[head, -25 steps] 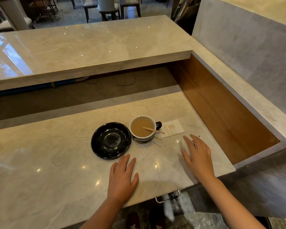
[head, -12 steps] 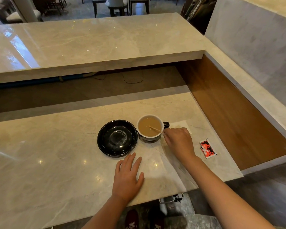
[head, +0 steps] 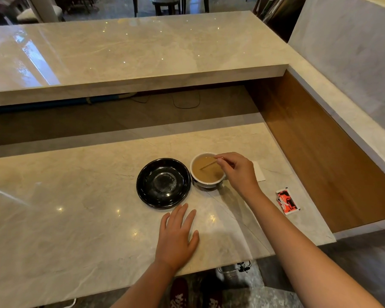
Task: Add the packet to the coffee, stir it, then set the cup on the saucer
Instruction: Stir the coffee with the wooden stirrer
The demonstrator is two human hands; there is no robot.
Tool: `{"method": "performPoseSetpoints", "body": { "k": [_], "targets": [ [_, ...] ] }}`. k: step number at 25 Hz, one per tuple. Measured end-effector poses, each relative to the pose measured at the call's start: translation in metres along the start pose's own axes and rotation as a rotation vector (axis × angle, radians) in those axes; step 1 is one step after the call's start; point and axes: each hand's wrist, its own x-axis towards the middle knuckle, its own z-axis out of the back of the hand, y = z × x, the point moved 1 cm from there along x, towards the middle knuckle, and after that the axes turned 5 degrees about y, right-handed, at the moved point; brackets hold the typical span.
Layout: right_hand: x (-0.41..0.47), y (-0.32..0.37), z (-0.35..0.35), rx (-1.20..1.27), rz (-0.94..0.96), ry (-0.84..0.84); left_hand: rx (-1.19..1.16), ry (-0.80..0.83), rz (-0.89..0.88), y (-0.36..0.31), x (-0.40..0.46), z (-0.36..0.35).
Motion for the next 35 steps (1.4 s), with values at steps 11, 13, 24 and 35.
{"method": "performPoseSetpoints", "body": {
  "k": [11, 13, 24, 35],
  "targets": [
    [0.008, -0.016, 0.033, -0.239, 0.086, 0.047, -0.025, 0.01, 0.008, 0.0, -0.001, 0.003],
    [0.006, -0.017, 0.034, -0.178, 0.055, 0.054, -0.027, 0.009, 0.0, -0.001, -0.001, 0.003],
    [-0.004, -0.009, -0.016, 0.295, -0.047, -0.125, -0.034, 0.016, 0.008, -0.001, 0.0, 0.003],
    [0.0, -0.019, 0.025, -0.125, 0.051, -0.051, -0.019, 0.014, 0.01, -0.001, -0.001, 0.003]
  ]
}}
